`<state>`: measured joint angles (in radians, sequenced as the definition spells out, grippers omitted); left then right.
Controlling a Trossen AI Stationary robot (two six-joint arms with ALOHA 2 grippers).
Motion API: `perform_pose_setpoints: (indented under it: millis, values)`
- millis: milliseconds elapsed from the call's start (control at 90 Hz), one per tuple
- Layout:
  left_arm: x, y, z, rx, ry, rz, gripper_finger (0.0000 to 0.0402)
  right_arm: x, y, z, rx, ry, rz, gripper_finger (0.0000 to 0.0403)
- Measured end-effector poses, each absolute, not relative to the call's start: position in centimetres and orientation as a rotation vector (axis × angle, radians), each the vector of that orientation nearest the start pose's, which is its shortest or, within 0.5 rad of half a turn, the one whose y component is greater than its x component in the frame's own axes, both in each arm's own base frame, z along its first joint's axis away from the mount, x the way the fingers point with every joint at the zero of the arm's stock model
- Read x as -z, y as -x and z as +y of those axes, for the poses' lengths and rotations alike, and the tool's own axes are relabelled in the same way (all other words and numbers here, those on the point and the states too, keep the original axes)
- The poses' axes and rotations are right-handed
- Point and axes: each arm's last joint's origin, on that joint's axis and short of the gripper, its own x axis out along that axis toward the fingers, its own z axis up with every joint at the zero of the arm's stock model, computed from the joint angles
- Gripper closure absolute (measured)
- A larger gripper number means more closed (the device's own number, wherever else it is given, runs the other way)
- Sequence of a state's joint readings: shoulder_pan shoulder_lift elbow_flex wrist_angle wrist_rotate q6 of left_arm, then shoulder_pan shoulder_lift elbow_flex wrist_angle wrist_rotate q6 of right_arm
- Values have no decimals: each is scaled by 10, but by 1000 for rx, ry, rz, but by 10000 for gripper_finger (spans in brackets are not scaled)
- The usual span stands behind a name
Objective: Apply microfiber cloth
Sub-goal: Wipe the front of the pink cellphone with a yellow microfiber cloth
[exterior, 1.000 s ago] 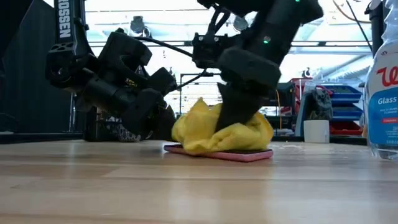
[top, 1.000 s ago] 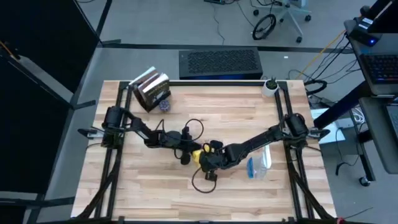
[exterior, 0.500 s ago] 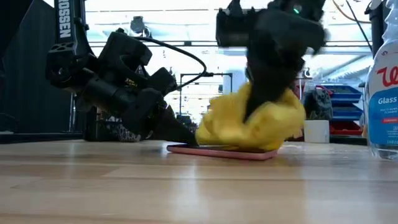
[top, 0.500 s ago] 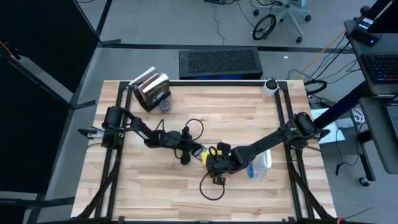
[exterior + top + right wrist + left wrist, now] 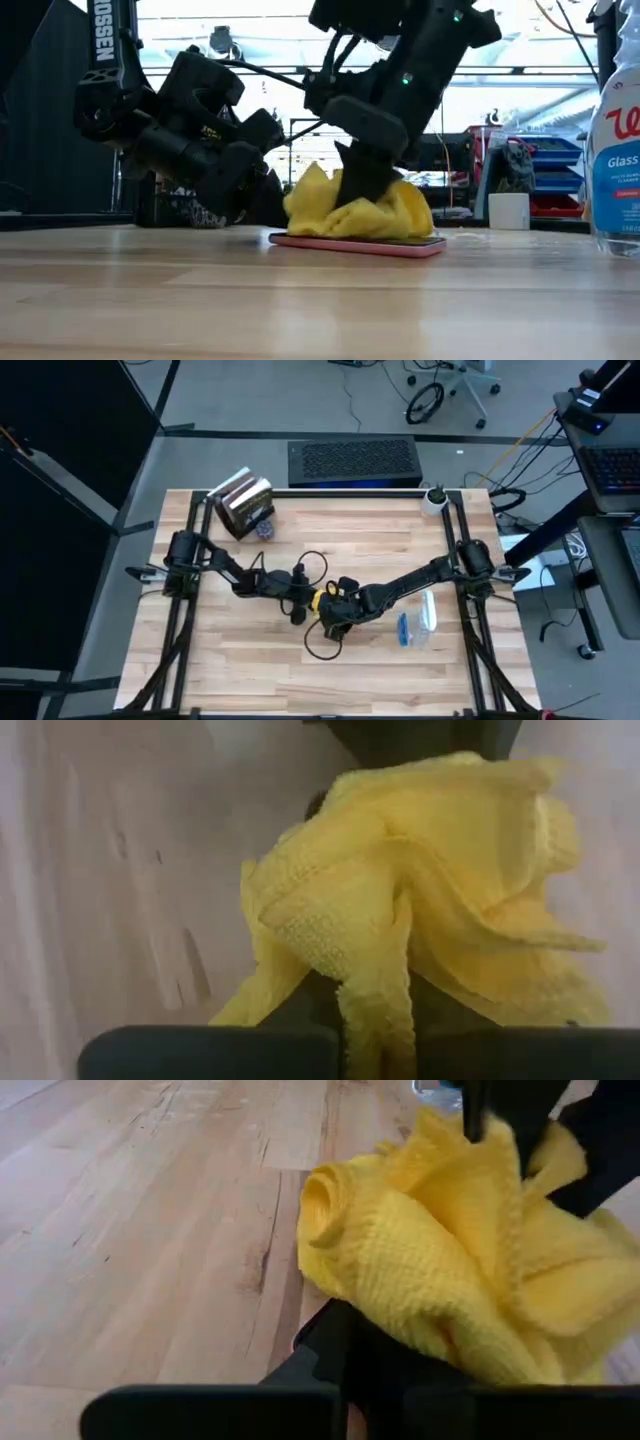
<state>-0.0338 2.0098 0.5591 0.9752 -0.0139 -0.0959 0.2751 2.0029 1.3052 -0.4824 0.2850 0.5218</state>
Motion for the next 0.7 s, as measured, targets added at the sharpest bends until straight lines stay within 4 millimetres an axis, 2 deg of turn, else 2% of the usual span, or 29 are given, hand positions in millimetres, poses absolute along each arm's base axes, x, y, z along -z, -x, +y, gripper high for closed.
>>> perform_pose_setpoints:
  millis: [222,433,556,700]
  values:
    - [-62,-307,-10,-3,81,476,402,-149,-361,120,281,-135,1190,394]
    - [-62,-307,-10,-3,82,476,402,-155,-338,129,313,-101,1323,394]
    - [-62,-307,-10,-3,83,476,402,-167,-338,126,325,-110,1267,394]
    - [-62,-307,-10,-3,83,476,402,-176,-348,113,365,-86,1152,394]
